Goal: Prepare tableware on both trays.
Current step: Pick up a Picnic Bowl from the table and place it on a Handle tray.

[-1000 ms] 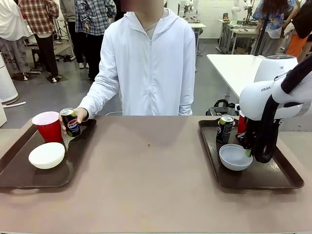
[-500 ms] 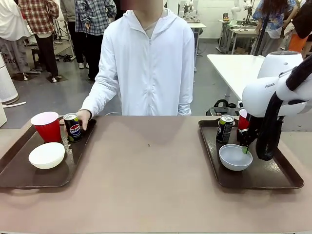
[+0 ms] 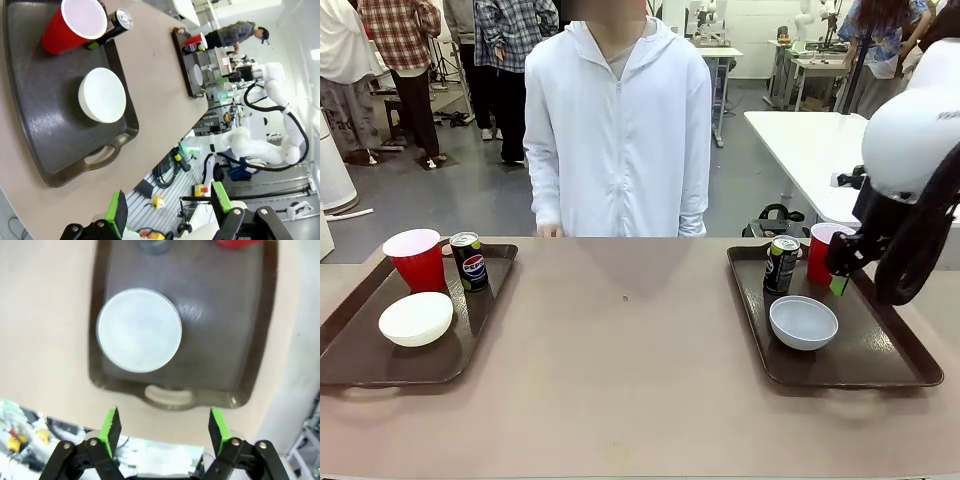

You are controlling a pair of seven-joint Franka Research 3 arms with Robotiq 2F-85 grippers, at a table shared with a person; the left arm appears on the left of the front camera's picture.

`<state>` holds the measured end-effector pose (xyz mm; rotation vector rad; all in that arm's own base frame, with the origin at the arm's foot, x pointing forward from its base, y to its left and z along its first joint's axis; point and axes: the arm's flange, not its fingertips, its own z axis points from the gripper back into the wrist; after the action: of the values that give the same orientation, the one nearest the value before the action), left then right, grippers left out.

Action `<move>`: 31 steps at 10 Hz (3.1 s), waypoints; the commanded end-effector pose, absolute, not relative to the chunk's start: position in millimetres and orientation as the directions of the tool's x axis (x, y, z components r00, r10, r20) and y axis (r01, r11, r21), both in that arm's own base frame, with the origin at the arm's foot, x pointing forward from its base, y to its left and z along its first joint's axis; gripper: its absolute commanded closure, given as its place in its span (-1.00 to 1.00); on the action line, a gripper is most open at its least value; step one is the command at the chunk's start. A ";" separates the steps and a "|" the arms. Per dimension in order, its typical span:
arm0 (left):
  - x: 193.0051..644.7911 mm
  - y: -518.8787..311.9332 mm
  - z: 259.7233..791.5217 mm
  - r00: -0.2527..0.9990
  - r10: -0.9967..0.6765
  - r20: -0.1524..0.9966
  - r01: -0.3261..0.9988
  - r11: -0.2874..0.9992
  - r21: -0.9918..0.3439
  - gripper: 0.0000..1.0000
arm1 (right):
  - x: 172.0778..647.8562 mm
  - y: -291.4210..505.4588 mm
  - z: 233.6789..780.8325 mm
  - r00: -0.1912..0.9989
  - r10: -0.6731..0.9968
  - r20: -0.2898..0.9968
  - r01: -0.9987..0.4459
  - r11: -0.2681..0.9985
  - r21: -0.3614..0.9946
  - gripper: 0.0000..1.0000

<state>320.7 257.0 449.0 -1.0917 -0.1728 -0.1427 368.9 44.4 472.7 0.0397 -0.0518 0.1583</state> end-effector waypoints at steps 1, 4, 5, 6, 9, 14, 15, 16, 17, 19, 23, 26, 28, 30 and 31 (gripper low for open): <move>319.9 255.0 453.5 0.978 -0.009 0.209 0.191 0.445 -0.875 -0.76 | 345.6 34.7 491.5 0.976 0.213 0.056 -0.217 0.972 0.094 -1.00; 319.9 255.0 453.5 0.978 -0.009 0.209 0.191 0.445 -0.875 -0.76 | 352.5 29.4 492.6 0.984 0.180 0.004 -0.179 0.977 0.112 -1.00; 319.9 255.0 453.5 0.978 -0.009 0.209 0.191 0.445 -0.875 -0.76 | 340.3 34.1 500.6 0.979 0.202 0.040 -0.204 0.976 0.080 -1.00; 319.9 255.0 453.5 0.978 -0.009 0.209 0.191 0.445 -0.875 -0.76 | 340.3 34.1 500.6 0.979 0.202 0.040 -0.204 0.976 0.080 -1.00; 319.9 255.0 453.5 0.978 -0.009 0.209 0.191 0.445 -0.875 -0.76 | 340.3 34.1 500.6 0.979 0.202 0.040 -0.204 0.976 0.080 -1.00; 319.9 255.0 453.5 0.978 -0.009 0.209 0.191 0.445 -0.875 -0.76 | 340.3 34.1 500.6 0.979 0.202 0.040 -0.204 0.976 0.080 -1.00; 319.9 255.0 453.5 0.978 -0.009 0.209 0.191 0.445 -0.875 -0.76 | 340.3 34.1 500.6 0.979 0.202 0.040 -0.204 0.976 0.080 -1.00; 319.9 255.0 453.5 0.978 -0.009 0.209 0.191 0.445 -0.875 -0.76 | 340.3 34.1 500.6 0.979 0.202 0.040 -0.204 0.976 0.080 -1.00; 319.9 255.0 453.5 0.978 -0.009 0.209 0.191 0.445 -0.875 -0.76 | 340.3 34.1 500.6 0.979 0.202 0.040 -0.204 0.976 0.080 -1.00; 319.9 255.0 453.5 0.978 -0.009 0.209 0.191 0.445 -0.875 -0.76 | 340.3 34.1 500.6 0.979 0.202 0.040 -0.204 0.976 0.080 -1.00; 319.9 255.0 453.5 0.978 -0.009 0.209 0.191 0.445 -0.875 -0.76 | 341.8 -37.0 520.2 0.946 0.319 0.056 -0.299 0.792 0.532 -1.00; 319.9 255.0 453.5 0.978 -0.009 0.209 0.191 0.445 -0.875 -0.76 | 382.8 -103.9 519.4 0.977 0.192 0.093 -0.204 0.713 0.671 -1.00; 319.9 255.0 453.5 0.978 -0.009 0.209 0.191 0.445 -0.875 -0.76 | 401.5 -138.8 521.8 0.997 0.042 0.069 -0.078 0.711 0.698 -1.00; 319.9 255.0 453.5 0.978 -0.009 0.209 0.191 0.445 -0.875 -0.76 | 403.2 -176.4 532.3 0.995 -0.015 0.097 -0.062 0.678 0.733 -1.00; 319.9 255.0 453.5 0.978 -0.009 0.209 0.191 0.445 -0.875 -0.76 | 401.2 -190.2 533.0 0.993 -0.021 0.117 -0.074 0.662 0.746 -1.00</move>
<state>320.5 257.3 449.1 -1.0916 -0.1734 -0.1418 401.2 -184.8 527.3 0.8007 -0.1050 0.0241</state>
